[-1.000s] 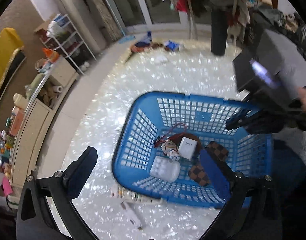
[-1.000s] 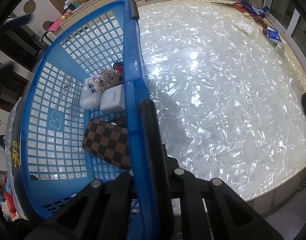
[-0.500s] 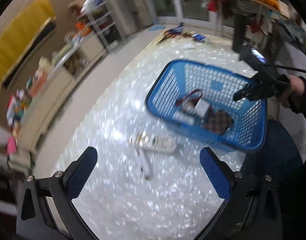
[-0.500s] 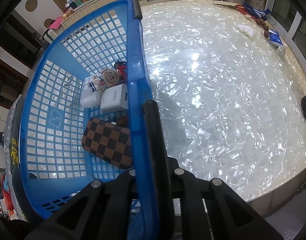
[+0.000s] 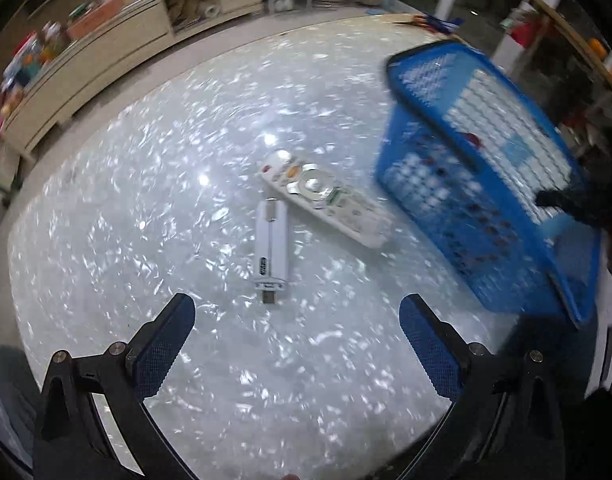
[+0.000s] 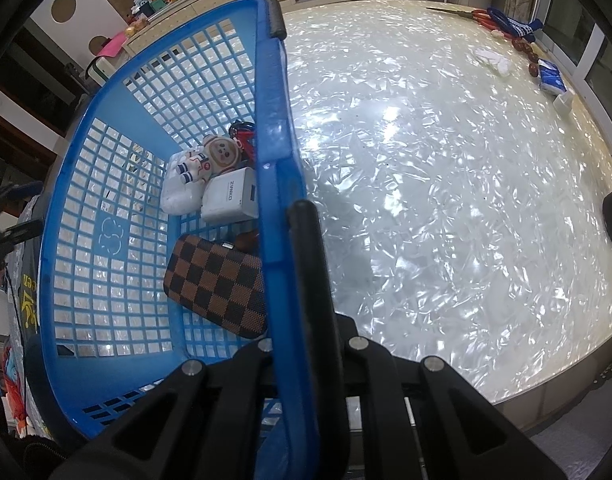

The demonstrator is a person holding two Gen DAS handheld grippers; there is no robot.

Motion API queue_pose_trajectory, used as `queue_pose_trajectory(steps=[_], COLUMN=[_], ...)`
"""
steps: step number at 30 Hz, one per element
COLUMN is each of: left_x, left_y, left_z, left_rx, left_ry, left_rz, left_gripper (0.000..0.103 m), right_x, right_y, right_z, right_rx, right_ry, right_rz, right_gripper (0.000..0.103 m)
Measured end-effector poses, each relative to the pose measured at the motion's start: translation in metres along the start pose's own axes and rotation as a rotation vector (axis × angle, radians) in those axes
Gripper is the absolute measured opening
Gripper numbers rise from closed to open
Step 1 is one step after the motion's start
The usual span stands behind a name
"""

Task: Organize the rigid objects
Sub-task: 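Move the left gripper to the white USB stick and grasp it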

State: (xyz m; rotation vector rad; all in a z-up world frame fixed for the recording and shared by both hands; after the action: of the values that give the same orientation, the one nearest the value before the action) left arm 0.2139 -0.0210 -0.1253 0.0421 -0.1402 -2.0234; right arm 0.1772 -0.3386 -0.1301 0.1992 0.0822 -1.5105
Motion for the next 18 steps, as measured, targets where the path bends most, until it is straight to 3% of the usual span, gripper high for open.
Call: queue_pose_trajectory(steps=[7,18], left_x=[-0.020,-0.021], left_y=[0.016,0.039], left_z=[-0.036,-0.081], left_rx=[-0.027,-0.040], left_ry=[0.018,0.068], left_rz=[0.082,0.073], left_gripper=[0.103,0.103], right_x=[0.000,0.000], right_y=[0.000,0.000], right_z=[0.000,0.000], right_rx=[0.001,-0.002], right_ry=[0.002,0.000], right_rz=[0.000,0.006], right_gripper=[0.007,0.007])
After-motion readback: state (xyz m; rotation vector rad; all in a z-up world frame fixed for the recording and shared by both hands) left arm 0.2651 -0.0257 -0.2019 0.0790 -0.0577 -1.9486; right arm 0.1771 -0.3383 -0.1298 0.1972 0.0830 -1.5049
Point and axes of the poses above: each gripper's, at about its wrist camera, not at the fingertips, and z roughly against the way its jaws point, x to its right, y to its top, the point moved 3 cm from there along -z, roughly the way its jaws point, and after that the axes turned 11 degrees about -x, right-handed, at the moved point
